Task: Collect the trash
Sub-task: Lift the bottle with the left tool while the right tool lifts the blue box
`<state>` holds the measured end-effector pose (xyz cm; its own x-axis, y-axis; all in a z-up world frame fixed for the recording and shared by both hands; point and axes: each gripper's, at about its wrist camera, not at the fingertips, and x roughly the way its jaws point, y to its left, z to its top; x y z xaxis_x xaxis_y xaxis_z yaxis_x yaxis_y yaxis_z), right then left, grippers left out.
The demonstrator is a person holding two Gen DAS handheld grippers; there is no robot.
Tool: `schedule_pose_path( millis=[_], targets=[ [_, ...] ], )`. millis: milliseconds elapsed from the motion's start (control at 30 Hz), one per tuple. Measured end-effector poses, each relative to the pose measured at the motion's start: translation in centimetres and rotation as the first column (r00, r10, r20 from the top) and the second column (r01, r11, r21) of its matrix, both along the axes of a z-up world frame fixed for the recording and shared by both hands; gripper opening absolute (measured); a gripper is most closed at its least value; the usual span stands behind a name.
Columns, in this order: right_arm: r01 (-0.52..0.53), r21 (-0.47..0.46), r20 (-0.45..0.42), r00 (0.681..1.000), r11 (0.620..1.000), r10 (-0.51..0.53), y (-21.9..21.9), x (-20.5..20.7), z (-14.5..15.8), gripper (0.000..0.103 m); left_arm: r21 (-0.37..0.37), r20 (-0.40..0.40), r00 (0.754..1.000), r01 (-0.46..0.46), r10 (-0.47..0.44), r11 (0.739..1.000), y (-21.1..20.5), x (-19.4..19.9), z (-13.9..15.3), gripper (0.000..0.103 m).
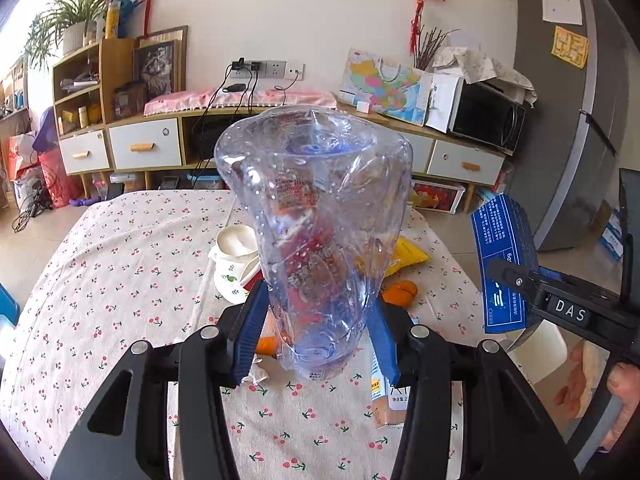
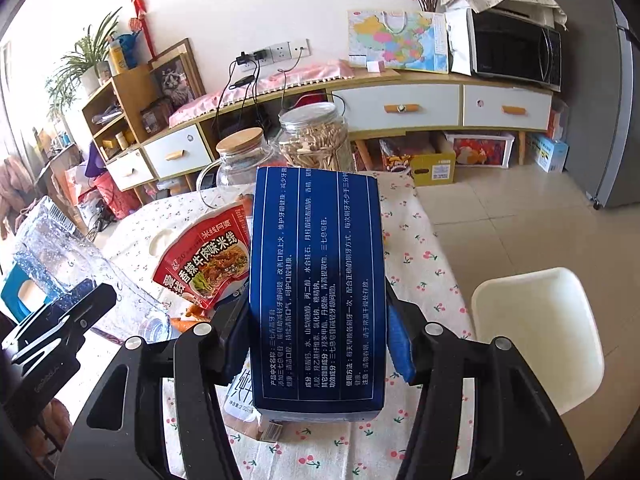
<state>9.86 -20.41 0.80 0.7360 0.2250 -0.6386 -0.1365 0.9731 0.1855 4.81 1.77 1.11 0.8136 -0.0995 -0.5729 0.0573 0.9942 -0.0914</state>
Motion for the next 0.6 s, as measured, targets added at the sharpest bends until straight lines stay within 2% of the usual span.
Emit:
schedule_pose_path(
  millis=[200,400,600],
  targets=[
    [0.021,-0.005,0.047,0.999,1.0,-0.021,-3.0,-0.6,0.8,0.054,0.008,0.024,1.0,-0.002,0.001,1.0,-1.5,0.1,0.5,0.048],
    [0.084,0.013,0.093,0.992,0.996,-0.085,-7.1,-1.7,1.8,0.054,-0.012,-0.005,1.0,0.019,-0.019,1.0,-4.5,0.2,0.0,0.048],
    [0.159,0.011,0.112,0.981,0.987,-0.159,-11.4,-2.9,2.1,0.053,-0.03,-0.038,0.996,0.081,-0.082,0.996,-8.8,0.4,-0.5,0.048]
  ],
)
